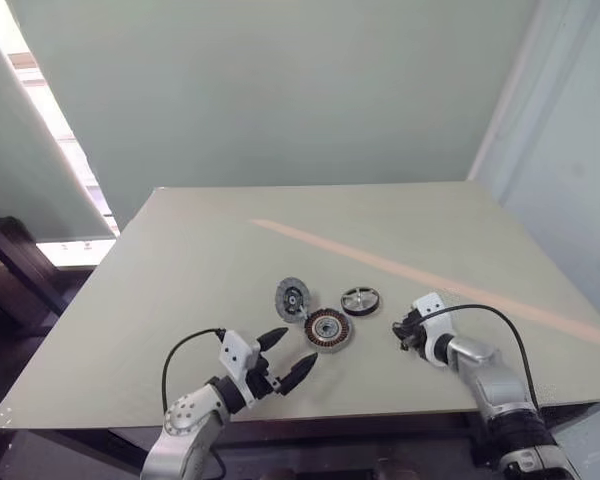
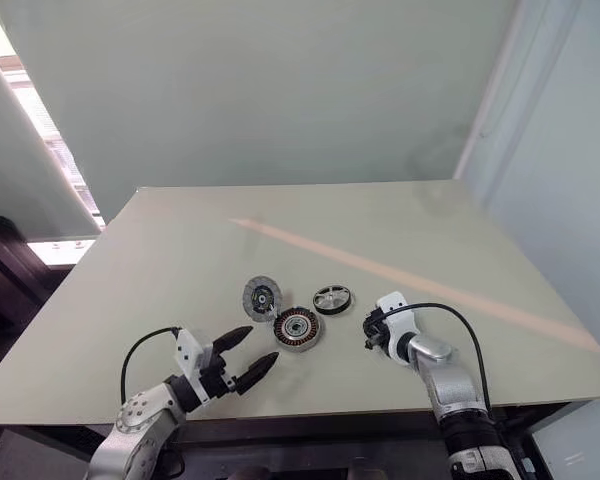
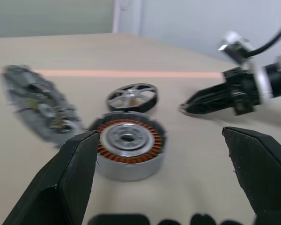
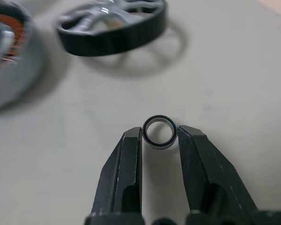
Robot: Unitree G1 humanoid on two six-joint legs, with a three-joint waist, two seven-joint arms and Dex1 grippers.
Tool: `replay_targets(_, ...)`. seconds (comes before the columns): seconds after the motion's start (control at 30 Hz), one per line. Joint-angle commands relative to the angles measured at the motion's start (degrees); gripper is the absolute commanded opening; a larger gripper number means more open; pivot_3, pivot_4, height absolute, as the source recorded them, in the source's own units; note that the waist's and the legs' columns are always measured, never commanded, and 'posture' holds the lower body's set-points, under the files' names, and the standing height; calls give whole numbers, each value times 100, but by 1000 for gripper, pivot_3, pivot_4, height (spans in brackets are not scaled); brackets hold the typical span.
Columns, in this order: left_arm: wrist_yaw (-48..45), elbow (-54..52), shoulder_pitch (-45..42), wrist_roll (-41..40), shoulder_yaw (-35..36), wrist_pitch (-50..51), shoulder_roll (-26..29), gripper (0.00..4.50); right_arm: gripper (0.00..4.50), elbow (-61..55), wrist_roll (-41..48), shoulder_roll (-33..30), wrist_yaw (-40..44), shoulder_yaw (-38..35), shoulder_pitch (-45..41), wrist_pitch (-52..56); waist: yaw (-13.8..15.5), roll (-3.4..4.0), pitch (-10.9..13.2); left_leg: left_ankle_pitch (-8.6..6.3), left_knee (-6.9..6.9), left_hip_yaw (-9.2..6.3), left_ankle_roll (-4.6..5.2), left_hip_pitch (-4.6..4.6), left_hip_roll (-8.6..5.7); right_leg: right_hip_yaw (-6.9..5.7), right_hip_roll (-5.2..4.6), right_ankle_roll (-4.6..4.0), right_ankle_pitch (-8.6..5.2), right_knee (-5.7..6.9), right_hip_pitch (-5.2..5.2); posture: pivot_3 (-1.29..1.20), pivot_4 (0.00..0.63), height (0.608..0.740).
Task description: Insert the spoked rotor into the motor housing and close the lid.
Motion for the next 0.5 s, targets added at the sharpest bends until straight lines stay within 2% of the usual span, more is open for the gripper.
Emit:
replay_targets(0.03, -62, 51, -63, -120, 252, -226, 48, 4500, 802, -814, 344, 129, -31, -97, 22, 363, 1, 0, 0, 0, 0, 0, 0, 0, 0, 0, 0, 0, 0, -1, 0, 0, 0, 740)
replay_targets(0.23, -116, 357, -14, -163, 477, -431, 23, 4500, 802, -1540, 492, 659, -335, 213, 65, 825, 1, 0, 0, 0, -4, -1, -1, -4, 4, -3, 1, 0, 0, 0, -21, 0, 0, 740)
replay_targets(0.5, -128, 387, 39, -132, 446, -497, -65, 4500, 802, -1493, 363, 1059, -590, 709, -179, 915, 2, -2, 1, -1, -6, -1, -2, -18, 2, -4, -3, 0, 0, -3, -32, 0, 0, 740)
